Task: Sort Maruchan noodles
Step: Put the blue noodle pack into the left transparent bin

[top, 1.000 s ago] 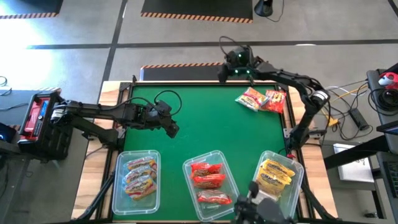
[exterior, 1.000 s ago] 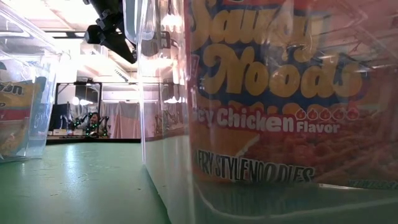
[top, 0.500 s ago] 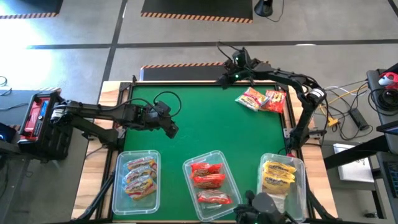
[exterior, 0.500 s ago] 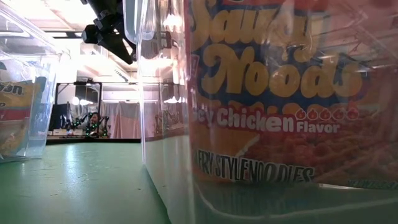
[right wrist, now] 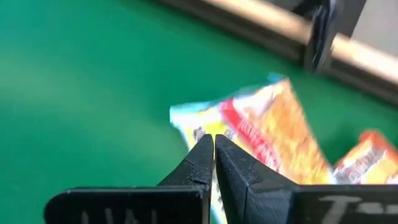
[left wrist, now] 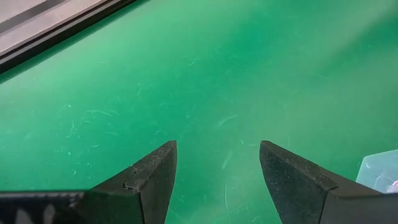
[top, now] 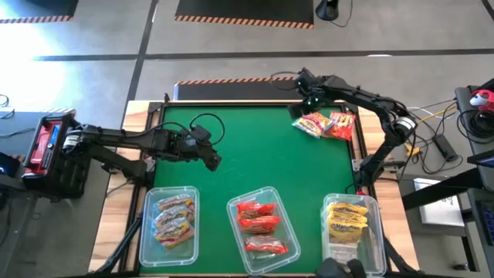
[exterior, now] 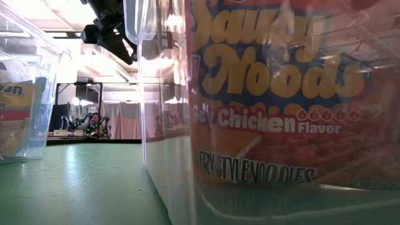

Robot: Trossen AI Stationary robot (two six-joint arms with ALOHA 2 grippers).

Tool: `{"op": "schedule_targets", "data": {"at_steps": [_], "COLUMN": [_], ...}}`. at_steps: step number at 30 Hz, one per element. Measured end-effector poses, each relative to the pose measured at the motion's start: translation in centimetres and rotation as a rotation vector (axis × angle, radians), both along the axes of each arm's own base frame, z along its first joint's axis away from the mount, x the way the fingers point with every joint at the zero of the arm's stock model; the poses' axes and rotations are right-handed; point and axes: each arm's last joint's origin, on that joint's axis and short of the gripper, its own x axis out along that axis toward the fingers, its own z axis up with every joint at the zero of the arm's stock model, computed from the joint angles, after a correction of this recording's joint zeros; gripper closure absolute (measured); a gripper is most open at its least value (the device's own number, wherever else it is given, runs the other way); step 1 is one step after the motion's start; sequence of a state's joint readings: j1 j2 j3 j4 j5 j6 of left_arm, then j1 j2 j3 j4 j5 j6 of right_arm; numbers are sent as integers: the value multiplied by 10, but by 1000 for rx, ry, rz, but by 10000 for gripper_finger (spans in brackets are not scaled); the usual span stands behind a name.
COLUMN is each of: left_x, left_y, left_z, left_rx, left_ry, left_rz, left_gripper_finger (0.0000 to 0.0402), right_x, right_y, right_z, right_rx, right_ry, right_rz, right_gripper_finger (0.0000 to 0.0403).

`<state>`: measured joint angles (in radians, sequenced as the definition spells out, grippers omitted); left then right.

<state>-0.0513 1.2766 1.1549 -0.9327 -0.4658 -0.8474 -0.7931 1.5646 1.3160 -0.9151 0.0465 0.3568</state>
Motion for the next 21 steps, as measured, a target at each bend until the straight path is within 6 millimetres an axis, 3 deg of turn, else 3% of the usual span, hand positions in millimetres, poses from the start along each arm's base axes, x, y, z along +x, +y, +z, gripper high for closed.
{"op": "schedule_targets", "data": {"at_steps": [5,10,21], "left_x": [0,0,-1], "left_y": [1,1,1], "left_z": [0,0,0], "left_rx": [19,19,32], "left_ry": [-1,2,26], "left_rz": [11,12,-8], "left_gripper_finger": [189,189,189], "right_x": [8,4,17], "right_y": [11,11,21], "right_z": [-18,-32,-66], "right_rx": [80,68,201], "right_ry": [109,330,507], "right_rz": [19,-10,119], "right_gripper_finger": [394,394,394]}}
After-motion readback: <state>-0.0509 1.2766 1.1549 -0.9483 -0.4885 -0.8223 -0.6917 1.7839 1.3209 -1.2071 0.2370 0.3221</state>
